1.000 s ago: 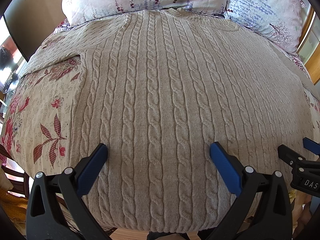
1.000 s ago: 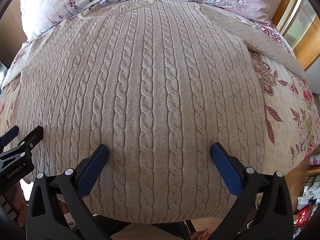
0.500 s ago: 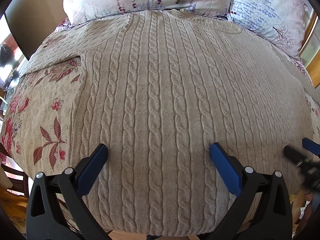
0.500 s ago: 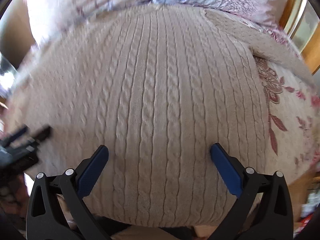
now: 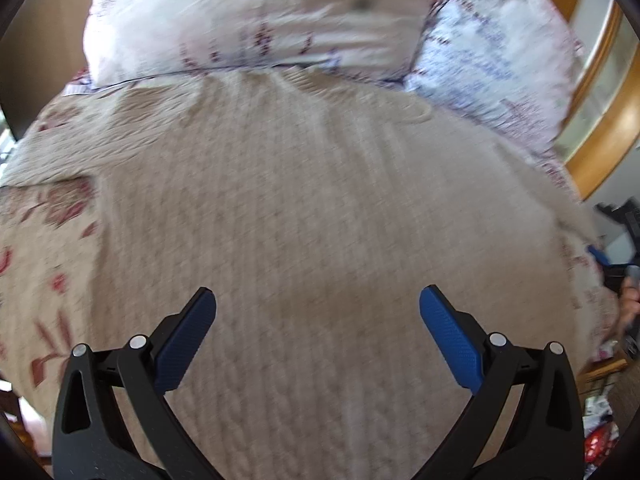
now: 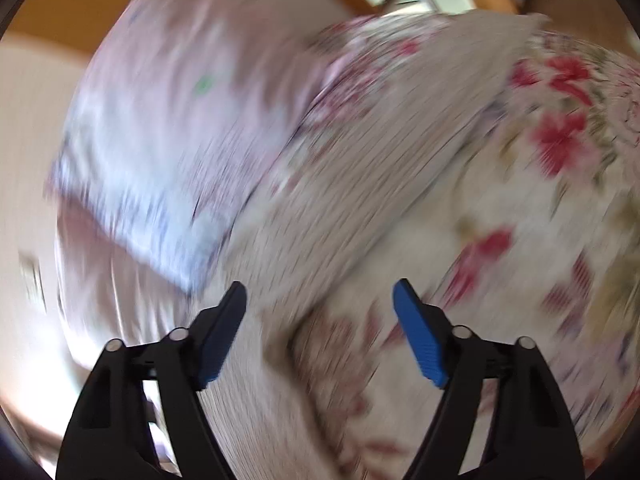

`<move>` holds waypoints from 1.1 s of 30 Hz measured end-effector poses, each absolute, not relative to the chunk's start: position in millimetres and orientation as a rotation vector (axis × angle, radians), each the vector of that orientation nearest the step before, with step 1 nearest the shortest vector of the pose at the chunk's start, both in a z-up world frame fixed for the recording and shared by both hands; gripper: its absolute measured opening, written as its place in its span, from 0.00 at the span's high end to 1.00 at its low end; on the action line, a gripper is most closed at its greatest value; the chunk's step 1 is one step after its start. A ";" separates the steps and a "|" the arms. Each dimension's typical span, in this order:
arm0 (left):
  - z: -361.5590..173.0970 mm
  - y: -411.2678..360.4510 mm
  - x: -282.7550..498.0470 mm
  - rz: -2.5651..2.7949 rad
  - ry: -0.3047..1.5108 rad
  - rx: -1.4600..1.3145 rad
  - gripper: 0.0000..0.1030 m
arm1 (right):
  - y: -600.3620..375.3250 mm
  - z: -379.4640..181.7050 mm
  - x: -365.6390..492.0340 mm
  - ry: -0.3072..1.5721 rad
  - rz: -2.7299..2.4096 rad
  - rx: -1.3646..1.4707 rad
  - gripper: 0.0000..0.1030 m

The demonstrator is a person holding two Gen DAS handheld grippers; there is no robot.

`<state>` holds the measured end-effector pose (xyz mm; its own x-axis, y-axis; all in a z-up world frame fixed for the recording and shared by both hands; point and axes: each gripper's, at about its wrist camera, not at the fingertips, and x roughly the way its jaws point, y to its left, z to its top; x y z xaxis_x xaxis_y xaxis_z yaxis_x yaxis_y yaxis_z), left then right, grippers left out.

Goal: Fold small clothes
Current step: 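Move the right tool to the sweater sleeve and close on its cuff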

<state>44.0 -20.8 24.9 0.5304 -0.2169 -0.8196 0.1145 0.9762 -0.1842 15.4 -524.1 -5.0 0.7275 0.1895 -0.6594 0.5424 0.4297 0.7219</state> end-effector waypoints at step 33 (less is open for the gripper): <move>30.7 -24.4 77.2 -0.204 0.985 -0.225 0.12 | -550.1 48.1 73.1 0.619 -0.209 0.843 0.91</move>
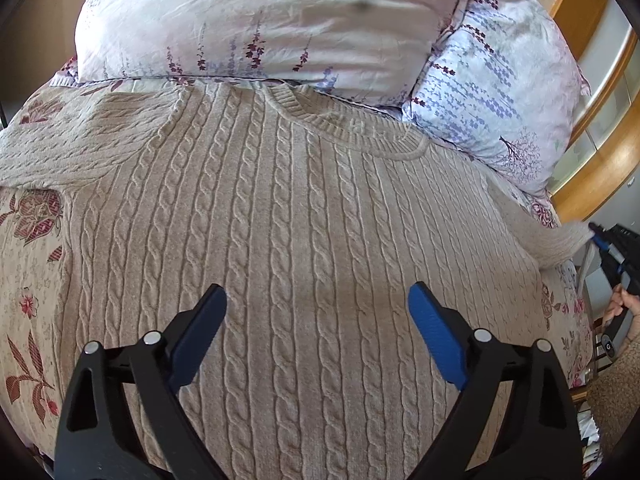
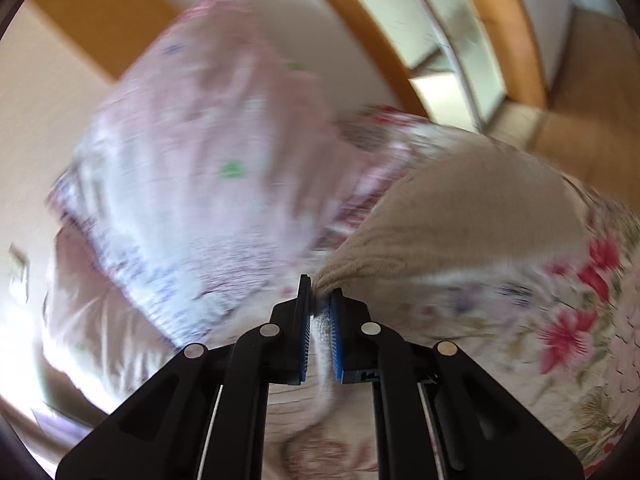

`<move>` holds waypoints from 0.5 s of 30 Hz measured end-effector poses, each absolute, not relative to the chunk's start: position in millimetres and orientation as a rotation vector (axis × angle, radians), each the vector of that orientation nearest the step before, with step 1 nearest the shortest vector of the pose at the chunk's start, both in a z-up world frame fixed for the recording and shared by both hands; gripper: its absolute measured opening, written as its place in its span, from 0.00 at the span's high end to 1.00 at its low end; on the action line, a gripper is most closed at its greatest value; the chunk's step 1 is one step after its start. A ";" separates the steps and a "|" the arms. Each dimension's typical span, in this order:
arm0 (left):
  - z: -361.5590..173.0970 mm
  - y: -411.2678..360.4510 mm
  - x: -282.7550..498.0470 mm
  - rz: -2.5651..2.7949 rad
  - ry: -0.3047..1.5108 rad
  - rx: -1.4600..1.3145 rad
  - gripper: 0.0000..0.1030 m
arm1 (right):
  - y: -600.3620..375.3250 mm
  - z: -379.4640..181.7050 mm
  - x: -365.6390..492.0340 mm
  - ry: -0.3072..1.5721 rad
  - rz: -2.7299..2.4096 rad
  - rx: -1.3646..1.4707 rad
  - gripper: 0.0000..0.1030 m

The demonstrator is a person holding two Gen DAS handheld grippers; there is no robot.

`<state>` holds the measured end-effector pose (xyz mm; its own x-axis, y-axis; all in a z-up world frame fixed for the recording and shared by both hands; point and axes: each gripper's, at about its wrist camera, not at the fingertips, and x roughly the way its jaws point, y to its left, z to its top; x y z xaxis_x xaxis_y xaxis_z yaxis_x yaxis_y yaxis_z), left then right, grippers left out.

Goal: Fold small clothes

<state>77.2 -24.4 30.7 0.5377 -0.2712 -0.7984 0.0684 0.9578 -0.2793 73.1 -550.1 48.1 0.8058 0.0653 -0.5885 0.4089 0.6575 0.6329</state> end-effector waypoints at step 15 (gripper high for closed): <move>35.3 -1.3 77.7 -0.188 0.967 -0.277 0.16 | -333.5 49.4 115.9 0.804 0.279 0.667 0.91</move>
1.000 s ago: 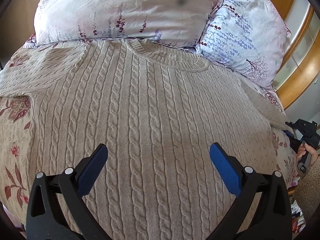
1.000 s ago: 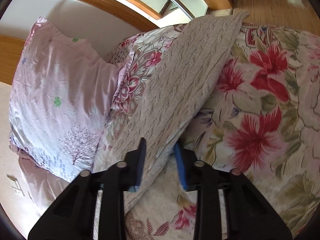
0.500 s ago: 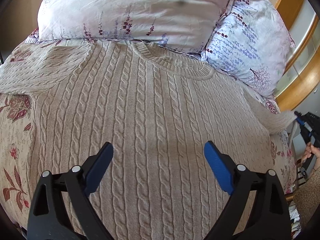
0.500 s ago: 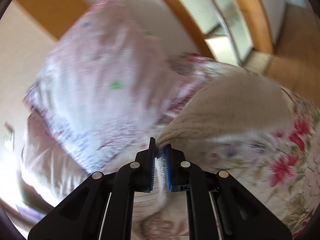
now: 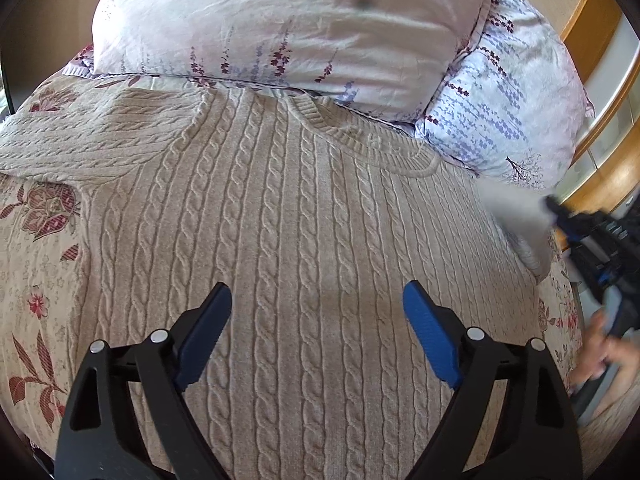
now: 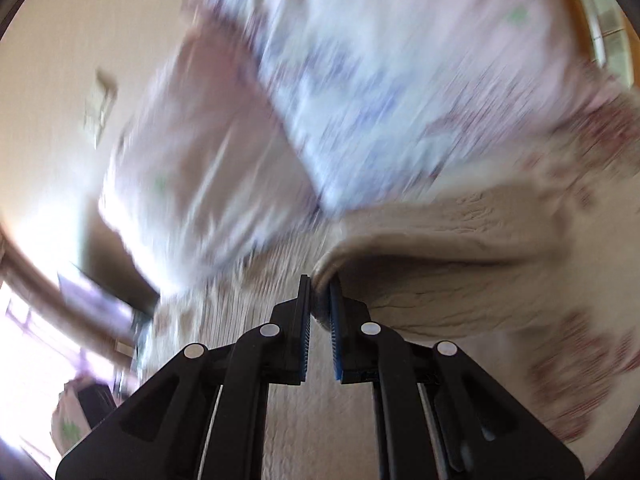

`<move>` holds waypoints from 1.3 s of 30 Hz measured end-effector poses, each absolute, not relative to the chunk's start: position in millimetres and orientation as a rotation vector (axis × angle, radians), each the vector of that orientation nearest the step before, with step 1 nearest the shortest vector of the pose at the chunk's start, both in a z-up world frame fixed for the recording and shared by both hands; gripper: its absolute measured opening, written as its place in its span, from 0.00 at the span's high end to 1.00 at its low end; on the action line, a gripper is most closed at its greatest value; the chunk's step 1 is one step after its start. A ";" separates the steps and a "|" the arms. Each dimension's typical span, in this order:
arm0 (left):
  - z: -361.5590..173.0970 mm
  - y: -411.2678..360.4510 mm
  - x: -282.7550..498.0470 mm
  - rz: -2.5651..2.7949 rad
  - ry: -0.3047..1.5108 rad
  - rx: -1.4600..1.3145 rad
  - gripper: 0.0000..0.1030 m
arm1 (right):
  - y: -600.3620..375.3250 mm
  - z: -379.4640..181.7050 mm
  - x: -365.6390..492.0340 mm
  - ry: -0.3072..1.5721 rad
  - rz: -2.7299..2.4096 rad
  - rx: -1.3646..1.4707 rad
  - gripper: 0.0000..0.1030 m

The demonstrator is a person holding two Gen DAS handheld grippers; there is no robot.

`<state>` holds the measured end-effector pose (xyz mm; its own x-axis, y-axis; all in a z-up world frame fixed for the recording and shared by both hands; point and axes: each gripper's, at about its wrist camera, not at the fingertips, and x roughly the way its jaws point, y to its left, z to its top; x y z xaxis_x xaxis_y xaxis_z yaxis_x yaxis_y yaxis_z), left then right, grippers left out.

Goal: Fold small clothes

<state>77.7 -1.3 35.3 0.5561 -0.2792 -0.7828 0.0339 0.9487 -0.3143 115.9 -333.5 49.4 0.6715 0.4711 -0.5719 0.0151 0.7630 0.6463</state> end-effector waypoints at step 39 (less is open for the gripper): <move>27.8 76.7 133.5 -0.328 0.981 -0.630 0.30 | -185.2 63.4 157.2 1.006 0.412 0.476 0.53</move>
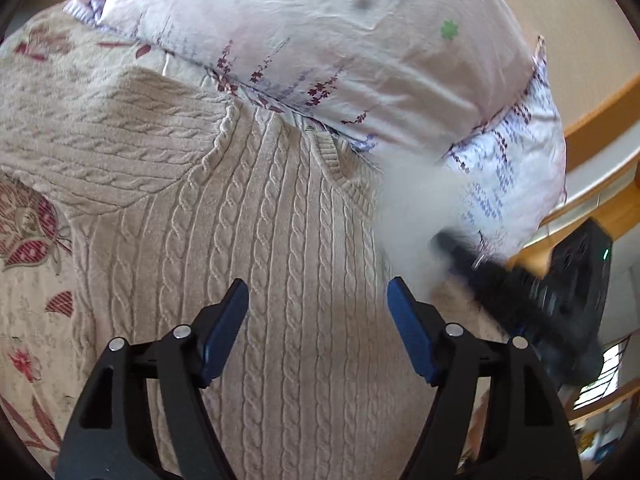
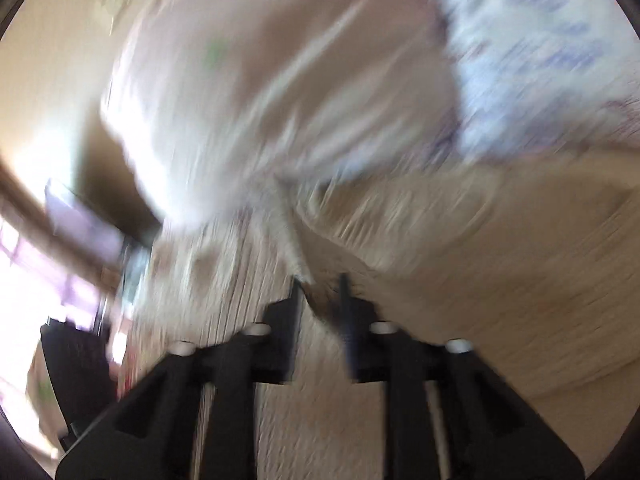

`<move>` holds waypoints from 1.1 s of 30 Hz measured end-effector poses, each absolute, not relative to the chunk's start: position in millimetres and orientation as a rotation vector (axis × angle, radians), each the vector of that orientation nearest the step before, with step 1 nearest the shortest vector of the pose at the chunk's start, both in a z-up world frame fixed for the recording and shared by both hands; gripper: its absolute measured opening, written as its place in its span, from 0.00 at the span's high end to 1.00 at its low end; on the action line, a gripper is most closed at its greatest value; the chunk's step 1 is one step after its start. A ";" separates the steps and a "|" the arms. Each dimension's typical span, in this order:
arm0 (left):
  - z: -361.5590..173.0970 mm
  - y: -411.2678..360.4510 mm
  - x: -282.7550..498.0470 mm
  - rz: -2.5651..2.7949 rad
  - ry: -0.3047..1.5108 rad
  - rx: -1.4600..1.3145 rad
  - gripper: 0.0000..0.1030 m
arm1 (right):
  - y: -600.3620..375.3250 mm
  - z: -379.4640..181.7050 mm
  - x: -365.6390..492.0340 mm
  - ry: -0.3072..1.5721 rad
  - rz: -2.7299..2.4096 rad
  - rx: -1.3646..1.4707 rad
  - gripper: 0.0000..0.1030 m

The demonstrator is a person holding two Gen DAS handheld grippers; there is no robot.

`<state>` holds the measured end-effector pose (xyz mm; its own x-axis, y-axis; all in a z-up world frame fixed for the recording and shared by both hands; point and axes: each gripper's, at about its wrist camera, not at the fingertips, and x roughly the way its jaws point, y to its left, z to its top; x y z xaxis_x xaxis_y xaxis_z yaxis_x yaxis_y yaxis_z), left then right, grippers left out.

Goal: Fold small clothes

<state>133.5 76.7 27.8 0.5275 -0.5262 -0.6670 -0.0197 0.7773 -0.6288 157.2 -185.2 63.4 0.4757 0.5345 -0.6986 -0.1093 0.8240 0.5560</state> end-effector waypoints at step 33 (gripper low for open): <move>5.2 66.1 210.9 -0.194 1.090 -0.470 0.97 | -395.5 -4.4 89.2 0.896 -0.152 0.950 0.91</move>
